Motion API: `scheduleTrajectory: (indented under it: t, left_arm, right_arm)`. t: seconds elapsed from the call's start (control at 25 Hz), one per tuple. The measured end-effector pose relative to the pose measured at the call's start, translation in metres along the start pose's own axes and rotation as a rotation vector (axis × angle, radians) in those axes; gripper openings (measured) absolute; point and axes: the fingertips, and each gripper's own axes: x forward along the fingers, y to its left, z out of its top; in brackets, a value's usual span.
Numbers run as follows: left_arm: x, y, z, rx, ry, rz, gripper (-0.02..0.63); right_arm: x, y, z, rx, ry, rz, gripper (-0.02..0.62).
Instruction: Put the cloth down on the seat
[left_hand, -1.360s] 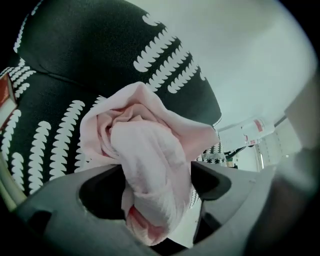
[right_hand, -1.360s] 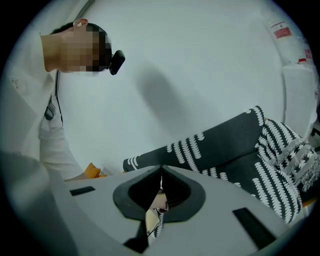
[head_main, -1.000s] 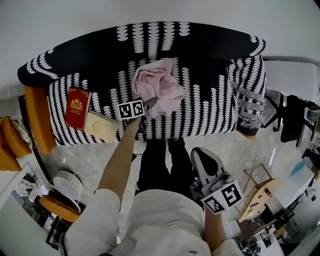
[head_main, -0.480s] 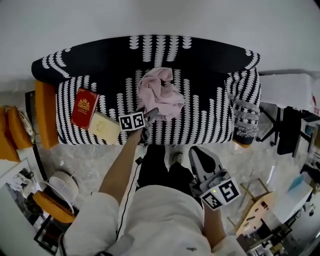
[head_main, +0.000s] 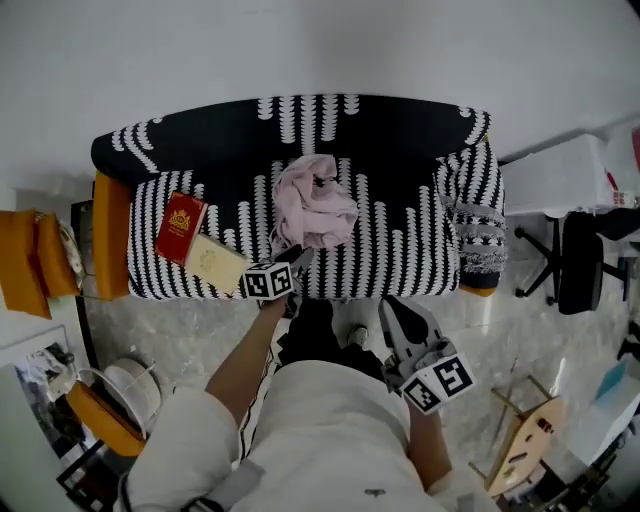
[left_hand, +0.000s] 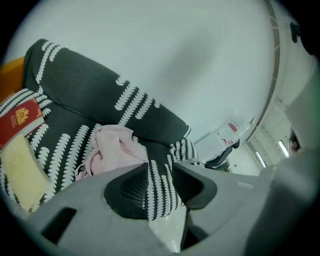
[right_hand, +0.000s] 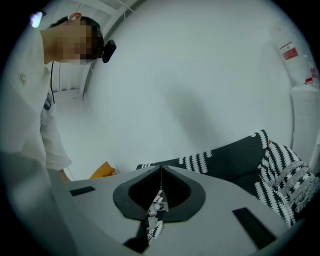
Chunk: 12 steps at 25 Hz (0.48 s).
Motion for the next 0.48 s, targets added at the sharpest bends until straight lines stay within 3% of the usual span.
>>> scheduleTrajectory:
  t: [0.12, 0.48]
  left_arm:
    - [-0.017, -0.029, -0.025, 0.046, -0.024, 0.027, 0.092]
    - [-0.067, -0.114, -0.118, 0.079, -0.061, 0.067, 0.046]
  right_arm:
    - [-0.041, -0.001, -0.002, -0.014, -0.042, 0.000, 0.011]
    - [-0.177, -0.010, -0.017, -0.042, -0.137, -0.003, 0.011]
